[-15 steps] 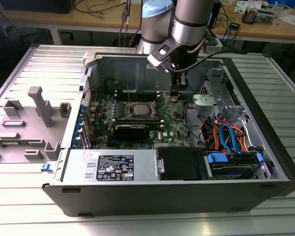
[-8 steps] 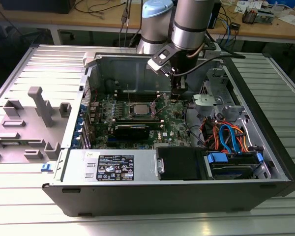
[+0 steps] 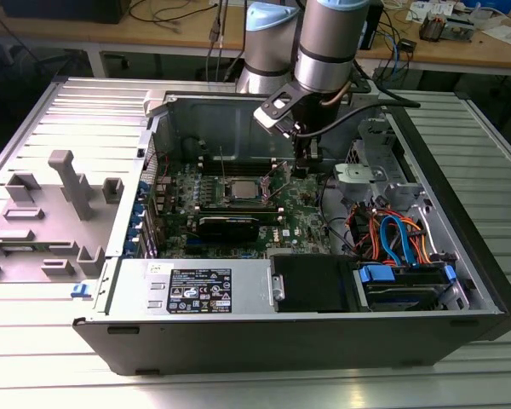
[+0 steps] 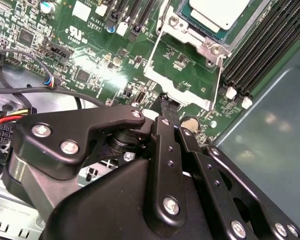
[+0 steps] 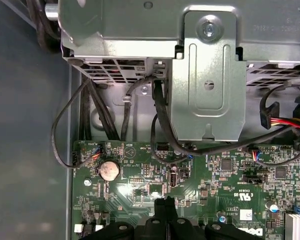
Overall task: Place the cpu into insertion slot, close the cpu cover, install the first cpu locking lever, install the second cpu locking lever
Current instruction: 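Close the cpu cover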
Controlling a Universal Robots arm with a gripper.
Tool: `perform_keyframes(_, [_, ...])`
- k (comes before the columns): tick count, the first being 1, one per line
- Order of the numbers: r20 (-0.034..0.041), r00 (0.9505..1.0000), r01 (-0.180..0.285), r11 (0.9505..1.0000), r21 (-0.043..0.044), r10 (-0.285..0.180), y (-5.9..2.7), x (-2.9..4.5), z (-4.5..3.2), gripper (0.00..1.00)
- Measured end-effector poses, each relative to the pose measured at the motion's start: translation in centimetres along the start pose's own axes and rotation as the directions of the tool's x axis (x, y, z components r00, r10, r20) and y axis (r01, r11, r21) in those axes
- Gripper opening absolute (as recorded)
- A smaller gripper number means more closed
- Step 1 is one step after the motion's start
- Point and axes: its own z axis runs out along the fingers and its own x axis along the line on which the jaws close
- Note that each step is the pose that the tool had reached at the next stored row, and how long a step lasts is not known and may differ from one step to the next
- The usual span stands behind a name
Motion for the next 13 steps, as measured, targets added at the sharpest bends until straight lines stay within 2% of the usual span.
perform_keyframes(13, [-0.0001,1.0,0.0,1.0,-0.0001,0.0,-1.45,0.09,0.03,0.11])
